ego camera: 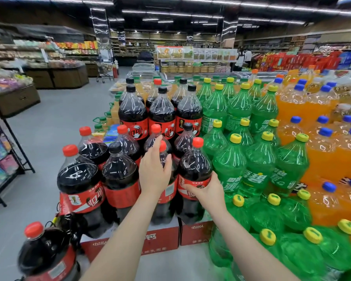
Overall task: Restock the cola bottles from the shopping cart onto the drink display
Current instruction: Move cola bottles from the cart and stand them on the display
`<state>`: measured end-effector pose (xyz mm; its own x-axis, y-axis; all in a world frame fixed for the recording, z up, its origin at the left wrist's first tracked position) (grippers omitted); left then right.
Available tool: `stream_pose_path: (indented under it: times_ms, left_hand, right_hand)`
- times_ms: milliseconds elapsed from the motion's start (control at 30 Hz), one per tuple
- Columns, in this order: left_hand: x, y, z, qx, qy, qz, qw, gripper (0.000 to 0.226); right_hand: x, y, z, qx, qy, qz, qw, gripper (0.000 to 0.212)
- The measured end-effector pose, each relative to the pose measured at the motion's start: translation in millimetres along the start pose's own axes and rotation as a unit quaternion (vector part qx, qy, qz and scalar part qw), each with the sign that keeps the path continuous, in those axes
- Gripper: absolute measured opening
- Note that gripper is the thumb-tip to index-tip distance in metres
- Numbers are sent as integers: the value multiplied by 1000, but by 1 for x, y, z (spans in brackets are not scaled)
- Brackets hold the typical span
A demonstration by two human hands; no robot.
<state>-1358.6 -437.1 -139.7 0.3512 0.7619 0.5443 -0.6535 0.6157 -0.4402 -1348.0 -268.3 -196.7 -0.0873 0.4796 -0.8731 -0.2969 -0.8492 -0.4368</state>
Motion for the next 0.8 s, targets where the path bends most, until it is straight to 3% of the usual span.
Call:
stream_pose_path:
  times_ms: [133, 267, 467, 600, 800]
  left_hand:
    - [1, -2, 0, -6, 1, -3, 1000, 55]
    - [0, -1, 0, -23, 2, -6, 1000, 56]
    - [25, -14, -7, -5, -3, -57, 998, 67]
    - [77, -23, -38, -47, 69, -168, 982, 56]
    - [142, 4, -112, -240, 161, -305, 907, 37]
  right_hand:
    - [-4, -2, 0, -24, -1, 2, 1000, 87]
    - [-4, -10, 6, -83, 22, -11, 996, 104]
    - [-31, -62, -21, -155, 36, -80, 984, 102]
    - [-38, -111, -68, -116, 6, -119, 986, 77]
    - [-8, -196, -171, 13, 32, -169, 985, 54]
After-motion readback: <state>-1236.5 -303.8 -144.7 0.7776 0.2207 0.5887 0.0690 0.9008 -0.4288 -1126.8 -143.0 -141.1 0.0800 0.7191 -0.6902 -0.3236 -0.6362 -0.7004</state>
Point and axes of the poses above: each hand's wrist, its own z-axis towards the middle knuckle, its own y-axis out of the palm, x = y × z, the point moved 2 cm from there along z, towards the middle knuckle, and after that the axes turned 3 degrees about -y, right-handed, at the moved point
